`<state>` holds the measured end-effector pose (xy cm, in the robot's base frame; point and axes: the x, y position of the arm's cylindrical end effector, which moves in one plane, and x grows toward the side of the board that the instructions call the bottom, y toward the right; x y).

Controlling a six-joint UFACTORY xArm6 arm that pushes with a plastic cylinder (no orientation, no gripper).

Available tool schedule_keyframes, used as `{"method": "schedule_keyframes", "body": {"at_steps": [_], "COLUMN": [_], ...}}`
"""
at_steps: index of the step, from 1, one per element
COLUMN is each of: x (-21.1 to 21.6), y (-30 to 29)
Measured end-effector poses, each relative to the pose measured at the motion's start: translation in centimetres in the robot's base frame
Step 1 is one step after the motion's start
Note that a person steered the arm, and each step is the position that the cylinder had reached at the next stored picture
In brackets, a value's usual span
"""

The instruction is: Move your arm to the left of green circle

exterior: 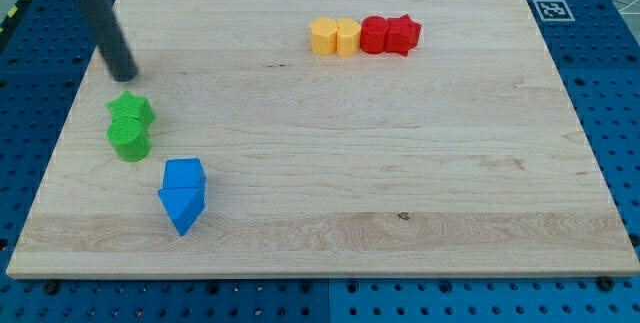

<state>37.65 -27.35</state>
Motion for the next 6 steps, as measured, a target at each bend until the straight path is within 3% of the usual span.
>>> {"method": "schedule_keyframes", "body": {"at_steps": [1, 4, 6], "x": [0.3, 6.5, 8.1], "y": [-3.1, -3.1, -1.0]}}
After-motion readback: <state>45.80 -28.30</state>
